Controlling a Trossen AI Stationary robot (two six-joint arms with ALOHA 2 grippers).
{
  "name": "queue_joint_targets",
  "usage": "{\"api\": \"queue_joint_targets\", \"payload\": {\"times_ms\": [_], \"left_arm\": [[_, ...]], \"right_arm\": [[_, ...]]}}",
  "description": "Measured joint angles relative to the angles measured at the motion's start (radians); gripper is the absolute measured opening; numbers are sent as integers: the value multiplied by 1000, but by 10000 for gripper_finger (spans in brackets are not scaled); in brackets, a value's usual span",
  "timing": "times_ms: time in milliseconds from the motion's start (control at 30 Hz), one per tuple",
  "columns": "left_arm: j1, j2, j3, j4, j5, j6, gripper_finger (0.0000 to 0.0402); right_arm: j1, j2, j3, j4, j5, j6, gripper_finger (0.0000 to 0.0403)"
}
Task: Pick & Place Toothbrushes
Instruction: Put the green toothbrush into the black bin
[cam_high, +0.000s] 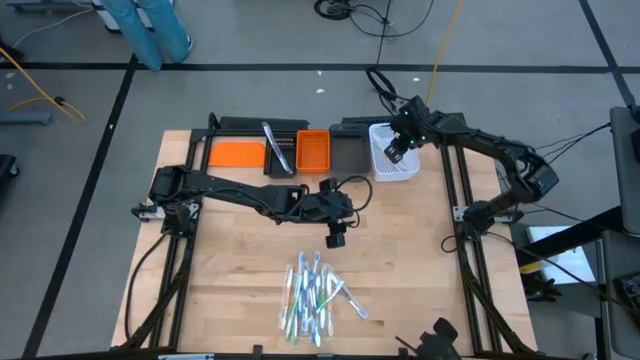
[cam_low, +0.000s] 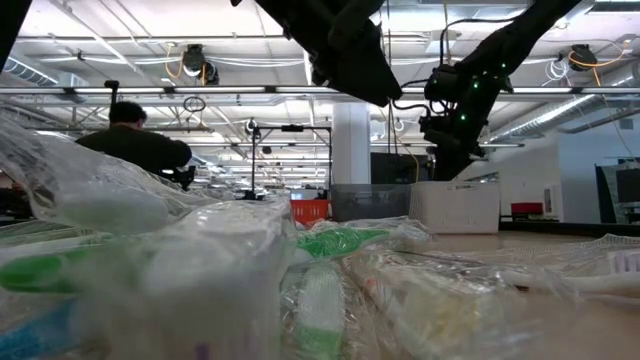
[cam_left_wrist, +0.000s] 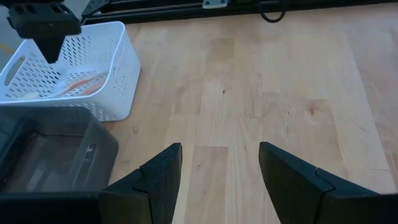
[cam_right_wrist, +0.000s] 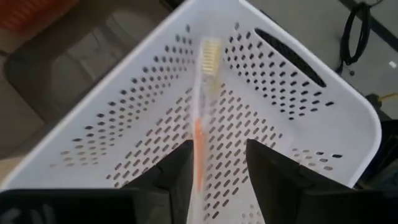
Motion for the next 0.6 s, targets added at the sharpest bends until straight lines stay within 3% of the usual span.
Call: {"api": "queue_joint_targets", "payload": {"times_ms": [333,600], "left_arm": [[-27,0,0,-48,3,-23,216],[-83,0,0,-119,157,-8,216]], "right_arm": [[105,-132,0,-19,-3,33,143],[248,-214,0,-48,-3,71,144]]}}
